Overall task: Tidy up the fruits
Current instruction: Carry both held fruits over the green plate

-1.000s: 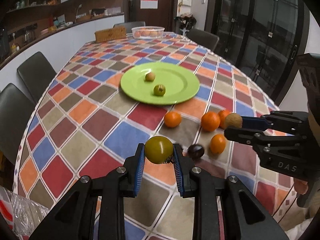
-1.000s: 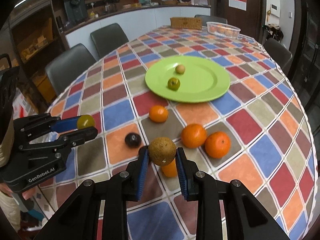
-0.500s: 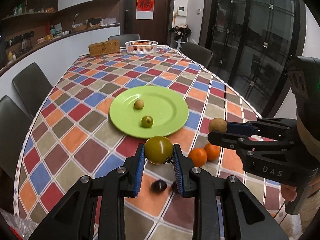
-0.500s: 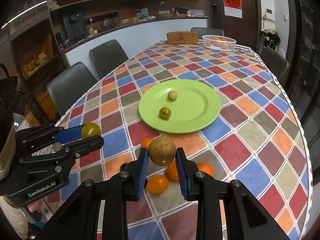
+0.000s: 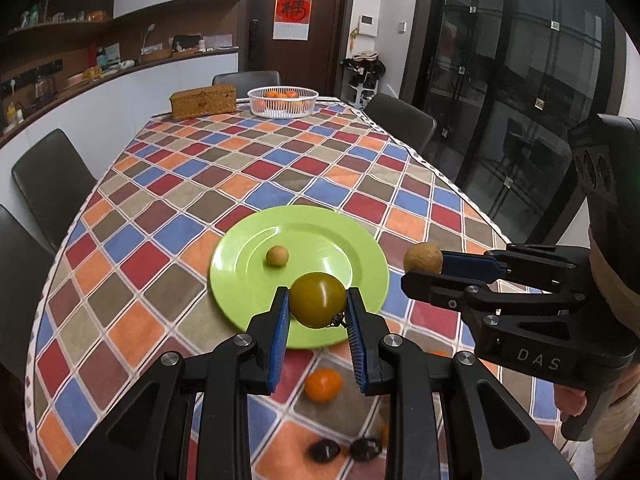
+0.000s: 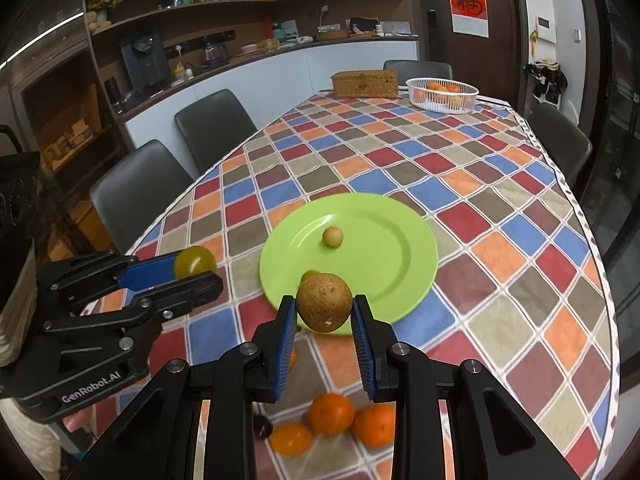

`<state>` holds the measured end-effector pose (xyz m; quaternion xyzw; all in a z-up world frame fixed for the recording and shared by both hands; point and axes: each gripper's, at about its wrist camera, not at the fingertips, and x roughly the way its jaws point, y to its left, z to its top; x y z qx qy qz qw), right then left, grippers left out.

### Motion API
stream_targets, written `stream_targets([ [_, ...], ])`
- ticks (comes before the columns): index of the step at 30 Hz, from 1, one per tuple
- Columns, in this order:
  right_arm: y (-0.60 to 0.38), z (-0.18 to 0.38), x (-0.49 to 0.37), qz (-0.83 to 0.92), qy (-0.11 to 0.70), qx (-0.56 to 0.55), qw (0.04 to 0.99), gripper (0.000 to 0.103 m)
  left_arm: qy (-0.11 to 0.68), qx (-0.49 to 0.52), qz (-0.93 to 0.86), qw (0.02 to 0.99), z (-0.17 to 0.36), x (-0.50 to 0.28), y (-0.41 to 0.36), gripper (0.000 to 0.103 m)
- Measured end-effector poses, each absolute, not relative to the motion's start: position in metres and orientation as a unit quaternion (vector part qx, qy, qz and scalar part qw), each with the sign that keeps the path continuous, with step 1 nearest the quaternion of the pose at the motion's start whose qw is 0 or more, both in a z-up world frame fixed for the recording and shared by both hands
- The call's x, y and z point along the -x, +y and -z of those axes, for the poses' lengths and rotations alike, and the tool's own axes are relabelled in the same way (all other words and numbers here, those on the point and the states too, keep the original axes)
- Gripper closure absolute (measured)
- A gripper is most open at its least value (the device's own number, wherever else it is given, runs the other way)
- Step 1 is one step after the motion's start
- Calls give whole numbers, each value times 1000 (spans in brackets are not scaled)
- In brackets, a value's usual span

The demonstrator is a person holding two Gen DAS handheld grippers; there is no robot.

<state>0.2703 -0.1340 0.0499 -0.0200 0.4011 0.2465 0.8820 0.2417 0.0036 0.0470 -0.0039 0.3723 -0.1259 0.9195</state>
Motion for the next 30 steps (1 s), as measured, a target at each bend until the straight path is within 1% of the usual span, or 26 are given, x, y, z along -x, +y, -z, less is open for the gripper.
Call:
stream_targets([
  [12,-117,-33,-333,-243,425,33,871,74,401,24,120,908,-21,-311,20,76],
  [22,-102,6,-393,-234,474,35,848,74,462,57,122,876,21,-362,33,76],
  [30,-93,35,-416,-230,508,37,829,74,499,68,120,856,50,-381,36,76],
])
